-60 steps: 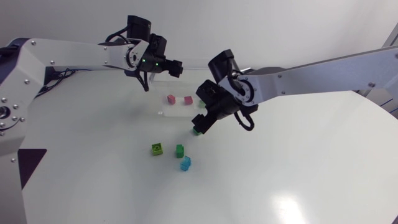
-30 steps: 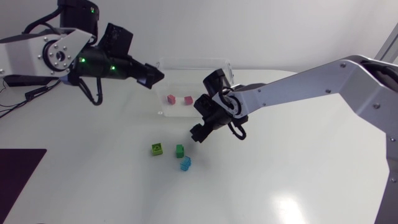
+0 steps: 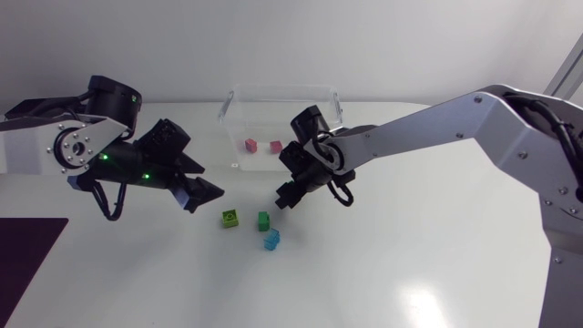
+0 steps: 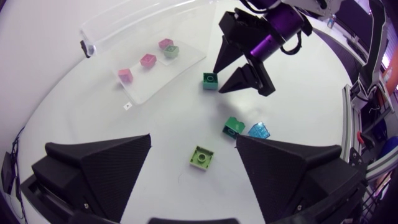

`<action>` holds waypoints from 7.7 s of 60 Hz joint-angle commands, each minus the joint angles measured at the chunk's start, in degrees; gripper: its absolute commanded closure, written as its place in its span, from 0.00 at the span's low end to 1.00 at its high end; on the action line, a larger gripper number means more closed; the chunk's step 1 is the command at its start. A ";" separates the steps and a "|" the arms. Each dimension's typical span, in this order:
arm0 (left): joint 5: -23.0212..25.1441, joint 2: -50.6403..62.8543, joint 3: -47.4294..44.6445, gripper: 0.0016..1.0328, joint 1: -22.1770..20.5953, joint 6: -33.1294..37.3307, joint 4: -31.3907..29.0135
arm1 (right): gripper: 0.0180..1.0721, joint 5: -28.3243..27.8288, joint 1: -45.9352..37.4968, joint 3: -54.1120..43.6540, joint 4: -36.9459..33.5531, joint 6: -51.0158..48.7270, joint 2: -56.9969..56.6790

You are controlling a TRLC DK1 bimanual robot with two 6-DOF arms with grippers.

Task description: Place the duplo bricks in the container

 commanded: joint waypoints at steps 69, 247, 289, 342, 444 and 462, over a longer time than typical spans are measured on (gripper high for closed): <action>0.93 0.87 -3.92 0.09 -0.11 5.56 -0.90 | 0.36 0.67 0.14 -2.22 -6.60 3.58 -5.73; 1.81 26.62 6.45 0.79 -2.75 27.10 -0.99 | 0.74 -4.87 -9.97 34.17 -27.52 10.26 -1.43; 5.68 5.26 3.12 0.80 -1.17 25.43 -8.19 | 0.33 -4.96 -12.60 49.55 -30.94 11.05 11.67; 3.21 31.01 44.60 0.79 -0.90 -2.00 5.08 | 0.15 -6.01 -2.58 0.07 -18.99 -0.73 -20.59; -1.09 9.30 29.04 0.06 0.68 -2.87 4.29 | 0.35 -1.79 13.24 4.55 -26.11 -2.75 -0.20; 0.31 -1.68 19.81 0.06 1.12 -2.35 3.76 | 0.75 -1.18 13.32 3.76 -25.67 -2.48 -0.81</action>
